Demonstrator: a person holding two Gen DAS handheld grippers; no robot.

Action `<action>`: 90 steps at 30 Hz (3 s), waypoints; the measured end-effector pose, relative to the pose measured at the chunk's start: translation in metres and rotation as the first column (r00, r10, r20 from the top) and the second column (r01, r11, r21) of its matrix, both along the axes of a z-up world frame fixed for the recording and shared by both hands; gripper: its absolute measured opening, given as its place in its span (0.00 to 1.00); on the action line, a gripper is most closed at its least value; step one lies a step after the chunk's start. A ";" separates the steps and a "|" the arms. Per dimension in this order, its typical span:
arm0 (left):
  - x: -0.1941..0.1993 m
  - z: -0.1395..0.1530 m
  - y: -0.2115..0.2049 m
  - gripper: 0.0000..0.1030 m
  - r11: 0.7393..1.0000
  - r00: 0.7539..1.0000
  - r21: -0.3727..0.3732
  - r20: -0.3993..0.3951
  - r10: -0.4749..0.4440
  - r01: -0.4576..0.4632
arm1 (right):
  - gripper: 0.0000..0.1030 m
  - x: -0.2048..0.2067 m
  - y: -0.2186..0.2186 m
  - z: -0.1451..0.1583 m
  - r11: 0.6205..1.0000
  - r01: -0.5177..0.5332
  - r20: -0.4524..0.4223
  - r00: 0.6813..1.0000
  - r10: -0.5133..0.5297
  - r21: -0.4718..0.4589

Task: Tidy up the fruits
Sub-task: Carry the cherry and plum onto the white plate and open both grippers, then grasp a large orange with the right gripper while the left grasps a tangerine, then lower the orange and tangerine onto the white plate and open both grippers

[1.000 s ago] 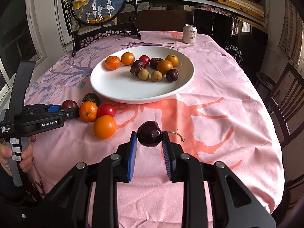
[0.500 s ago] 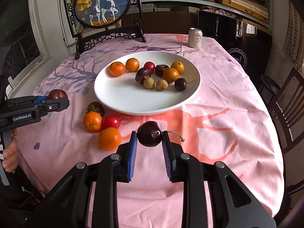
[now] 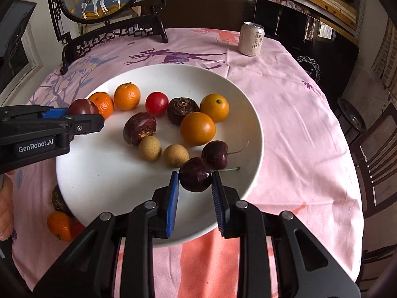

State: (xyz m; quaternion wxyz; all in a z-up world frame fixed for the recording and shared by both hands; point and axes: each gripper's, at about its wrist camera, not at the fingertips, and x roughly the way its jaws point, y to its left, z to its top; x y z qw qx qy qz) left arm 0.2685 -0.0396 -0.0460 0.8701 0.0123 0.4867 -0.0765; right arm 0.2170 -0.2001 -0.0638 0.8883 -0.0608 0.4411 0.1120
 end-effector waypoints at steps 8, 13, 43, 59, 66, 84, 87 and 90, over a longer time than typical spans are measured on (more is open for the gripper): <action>0.006 0.009 0.005 0.51 0.999 1.000 -0.038 0.015 0.010 -0.009 | 0.33 0.001 -0.002 0.008 1.000 0.004 0.024 1.000 -0.004 -0.004; -0.055 0.055 0.031 0.65 0.996 0.987 -0.089 0.158 0.026 -0.012 | 0.52 -0.051 -0.011 0.040 0.999 -0.021 0.126 0.992 0.017 0.030; -0.192 0.001 0.090 0.68 0.987 0.984 -0.114 0.119 0.129 -0.115 | 0.52 -0.110 0.060 -0.027 0.981 -0.153 -0.055 0.986 0.160 0.124; -0.175 -0.021 0.034 0.68 0.999 0.999 -0.041 0.030 0.030 -0.029 | 0.39 -0.138 0.007 -0.011 0.978 -0.100 0.013 0.995 0.100 0.182; -0.148 -0.036 0.007 0.67 0.999 0.999 -0.006 -0.007 0.033 -0.033 | 0.39 -0.149 -0.027 -0.010 0.973 -0.058 0.025 0.998 0.054 0.223; -0.142 -0.034 0.009 0.33 0.997 0.998 -0.049 0.027 0.053 -0.051 | 0.39 -0.158 -0.040 -0.004 0.969 -0.040 0.041 0.999 0.031 0.244; -0.154 -0.025 0.017 0.33 0.995 0.998 -0.089 0.043 0.041 -0.037 | 0.39 -0.156 -0.034 -0.004 0.971 -0.043 0.037 0.999 0.035 0.235; -0.164 -0.014 0.025 0.33 0.993 0.998 -0.118 0.064 0.029 -0.021 | 0.39 -0.154 -0.026 -0.004 0.973 -0.047 0.030 0.999 0.042 0.227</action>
